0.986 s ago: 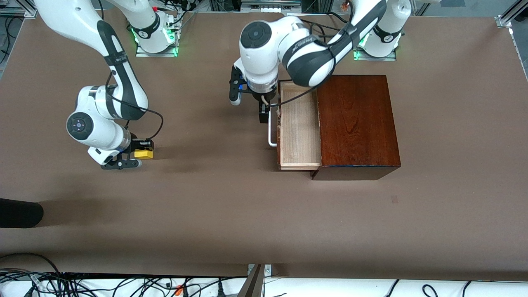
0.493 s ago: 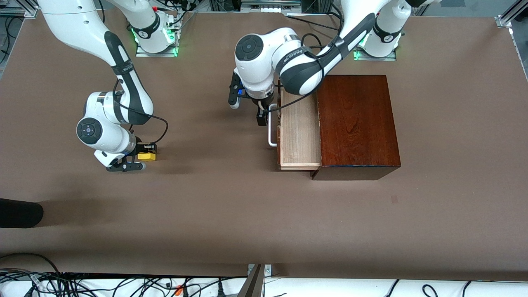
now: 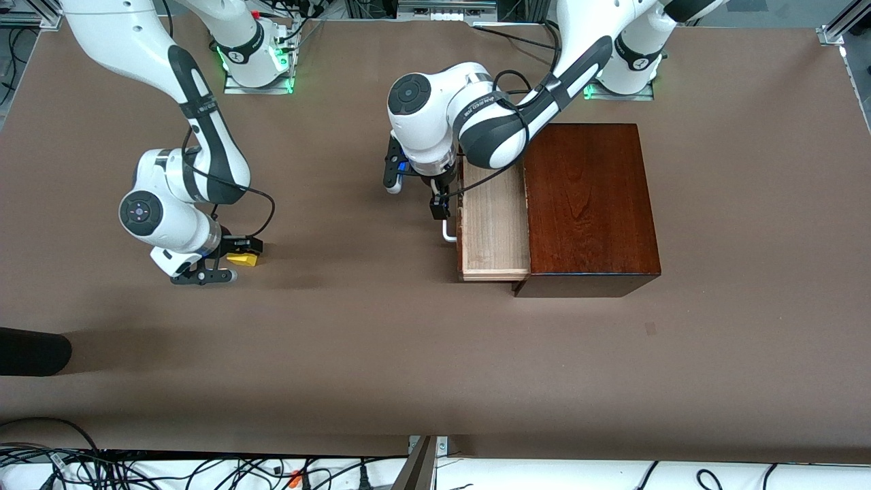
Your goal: Open drawer, take yellow block, close drawer
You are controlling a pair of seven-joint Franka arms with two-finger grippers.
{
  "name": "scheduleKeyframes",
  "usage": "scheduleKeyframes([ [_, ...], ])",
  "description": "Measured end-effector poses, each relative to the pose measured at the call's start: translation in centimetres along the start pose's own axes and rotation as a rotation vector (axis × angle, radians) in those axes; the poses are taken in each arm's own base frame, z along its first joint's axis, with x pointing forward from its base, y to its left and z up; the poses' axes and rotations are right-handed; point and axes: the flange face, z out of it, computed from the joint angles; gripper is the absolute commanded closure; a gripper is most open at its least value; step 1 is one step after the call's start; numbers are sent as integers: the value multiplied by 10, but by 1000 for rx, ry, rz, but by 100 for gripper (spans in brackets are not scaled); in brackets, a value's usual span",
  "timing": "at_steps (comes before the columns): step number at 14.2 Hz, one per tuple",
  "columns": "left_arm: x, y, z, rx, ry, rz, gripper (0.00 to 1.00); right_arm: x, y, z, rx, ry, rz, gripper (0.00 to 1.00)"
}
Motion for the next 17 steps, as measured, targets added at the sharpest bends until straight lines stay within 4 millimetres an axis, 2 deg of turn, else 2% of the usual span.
scheduleKeyframes([
  [1, -1, -2, 0, 0, -1, -4, 0, 1, -2, -14, 6, 2, -3, 0],
  [6, -11, -9, 2, -7, -25, -38, 0, -1, -4, -114, 39, 126, -13, 0],
  [10, -20, -14, 5, -19, -59, -58, 0, -27, -2, -187, 70, 134, -21, 0],
  [13, -34, -20, 6, -34, -106, -78, 0, -50, -1, -248, 89, 115, -34, 0],
  [17, -52, -26, 9, -38, -183, -92, 0, -67, -2, -323, 97, 87, -53, 0],
])
